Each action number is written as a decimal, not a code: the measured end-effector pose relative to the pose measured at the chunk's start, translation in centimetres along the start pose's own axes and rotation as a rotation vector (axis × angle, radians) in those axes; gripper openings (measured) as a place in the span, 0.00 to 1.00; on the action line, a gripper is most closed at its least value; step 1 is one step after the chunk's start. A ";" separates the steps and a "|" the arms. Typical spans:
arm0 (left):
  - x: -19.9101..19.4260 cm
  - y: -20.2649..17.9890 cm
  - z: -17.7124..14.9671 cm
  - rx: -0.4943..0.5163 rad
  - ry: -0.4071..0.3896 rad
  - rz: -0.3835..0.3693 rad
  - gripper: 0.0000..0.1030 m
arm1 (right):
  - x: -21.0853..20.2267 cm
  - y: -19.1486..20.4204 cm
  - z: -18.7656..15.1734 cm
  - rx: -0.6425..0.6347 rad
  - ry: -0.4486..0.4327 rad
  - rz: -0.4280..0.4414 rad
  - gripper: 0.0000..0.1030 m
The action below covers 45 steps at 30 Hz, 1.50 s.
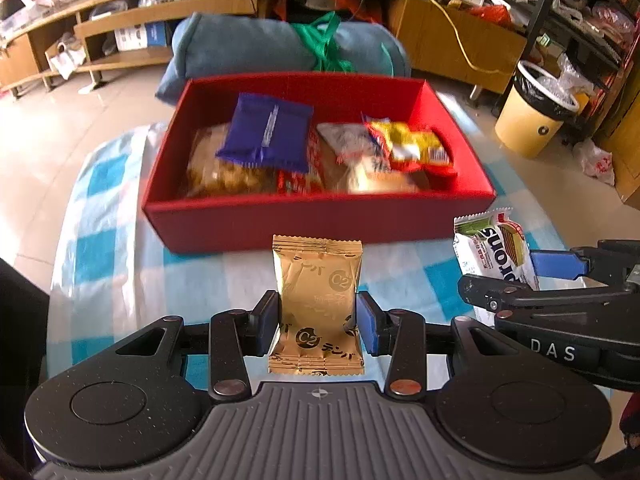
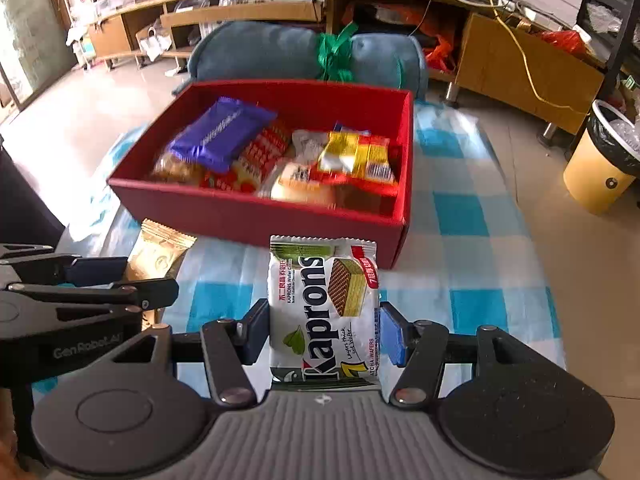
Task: Organize snacks
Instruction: 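Carry the gold packet and Kaprons pack over the red box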
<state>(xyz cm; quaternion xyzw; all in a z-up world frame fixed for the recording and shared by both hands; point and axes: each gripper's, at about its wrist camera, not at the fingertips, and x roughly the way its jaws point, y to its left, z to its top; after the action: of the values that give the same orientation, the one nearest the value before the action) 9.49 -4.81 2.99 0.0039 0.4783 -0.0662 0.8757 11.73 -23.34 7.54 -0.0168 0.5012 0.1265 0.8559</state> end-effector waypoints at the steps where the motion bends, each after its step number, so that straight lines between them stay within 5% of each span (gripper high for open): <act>1: -0.1 -0.1 0.3 0.001 -0.009 0.003 0.48 | -0.1 -0.1 0.3 0.005 -0.007 0.001 0.49; 20: 0.3 -1.0 5.7 0.014 -0.098 0.019 0.48 | -0.7 -1.2 5.7 0.048 -0.121 -0.006 0.49; 45: 3.8 -0.3 10.5 0.006 -0.113 0.080 0.47 | 3.6 -2.1 11.3 0.061 -0.121 -0.035 0.49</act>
<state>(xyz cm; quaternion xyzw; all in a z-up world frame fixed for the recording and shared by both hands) 20.29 -6.24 5.53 0.0220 0.4273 -0.0327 0.9033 23.55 -22.88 9.86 0.0081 0.4518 0.0969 0.8868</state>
